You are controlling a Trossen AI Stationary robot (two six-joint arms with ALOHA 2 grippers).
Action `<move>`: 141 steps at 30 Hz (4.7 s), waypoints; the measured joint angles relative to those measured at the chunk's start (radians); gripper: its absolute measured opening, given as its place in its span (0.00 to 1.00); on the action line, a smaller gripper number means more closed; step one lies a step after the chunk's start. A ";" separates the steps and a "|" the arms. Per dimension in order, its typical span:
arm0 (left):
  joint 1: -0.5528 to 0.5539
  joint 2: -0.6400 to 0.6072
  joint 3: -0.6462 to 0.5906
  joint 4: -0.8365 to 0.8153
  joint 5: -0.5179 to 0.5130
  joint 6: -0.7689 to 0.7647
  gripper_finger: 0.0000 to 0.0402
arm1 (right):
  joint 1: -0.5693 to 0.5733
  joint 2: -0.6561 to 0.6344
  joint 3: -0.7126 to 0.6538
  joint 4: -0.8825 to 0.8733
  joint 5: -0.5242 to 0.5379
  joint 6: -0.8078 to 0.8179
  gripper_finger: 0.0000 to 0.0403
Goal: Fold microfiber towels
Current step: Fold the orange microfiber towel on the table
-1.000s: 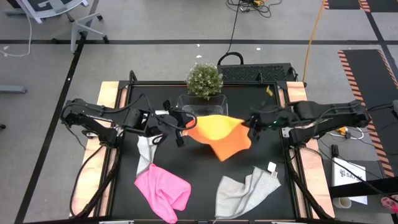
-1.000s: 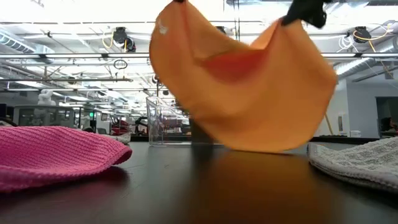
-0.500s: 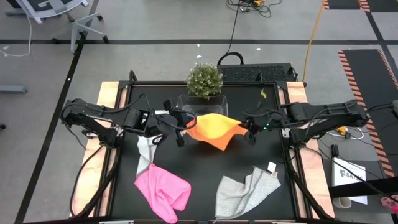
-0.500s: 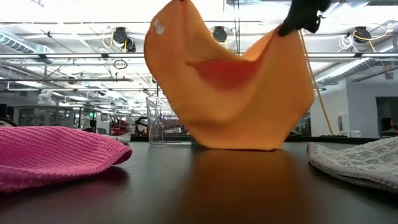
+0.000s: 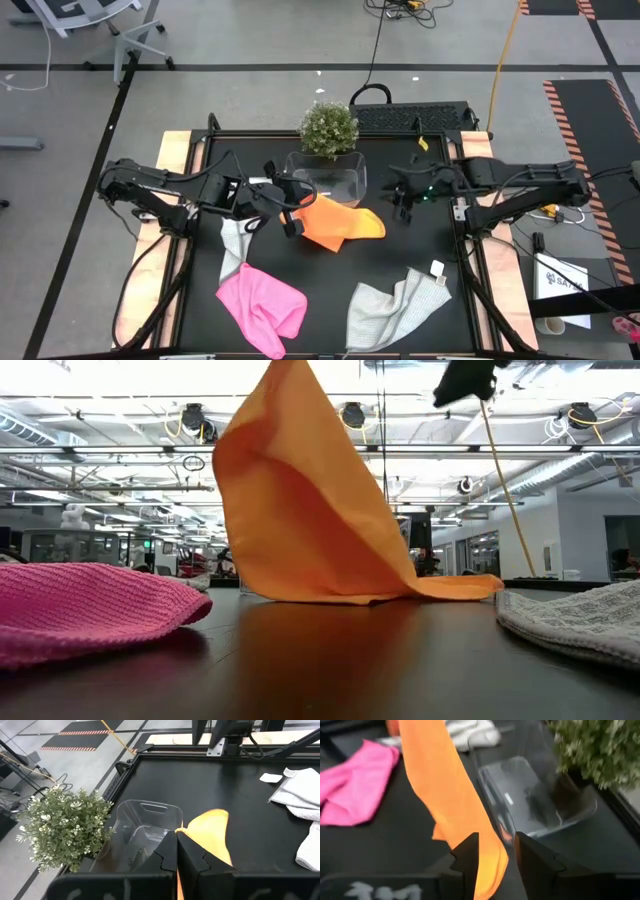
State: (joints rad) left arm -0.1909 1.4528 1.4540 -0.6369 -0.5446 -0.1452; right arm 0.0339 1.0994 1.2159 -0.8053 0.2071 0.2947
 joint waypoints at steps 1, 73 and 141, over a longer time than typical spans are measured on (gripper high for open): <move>0.001 0.000 0.000 0.001 0.000 0.000 0.00 | 0.001 0.000 0.009 0.024 -0.001 -0.001 0.31; 0.029 0.000 0.000 0.138 0.256 -0.052 0.00 | 0.053 0.238 0.014 0.624 -0.210 -0.253 0.28; -0.039 0.025 -0.003 -0.069 -0.084 -0.046 0.03 | -0.003 0.233 0.015 0.758 -0.151 -0.315 0.00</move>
State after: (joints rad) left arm -0.2304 1.4781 1.4509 -0.7055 -0.6285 -0.1916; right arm 0.0313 1.3320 1.2304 -0.0471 0.0556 -0.0202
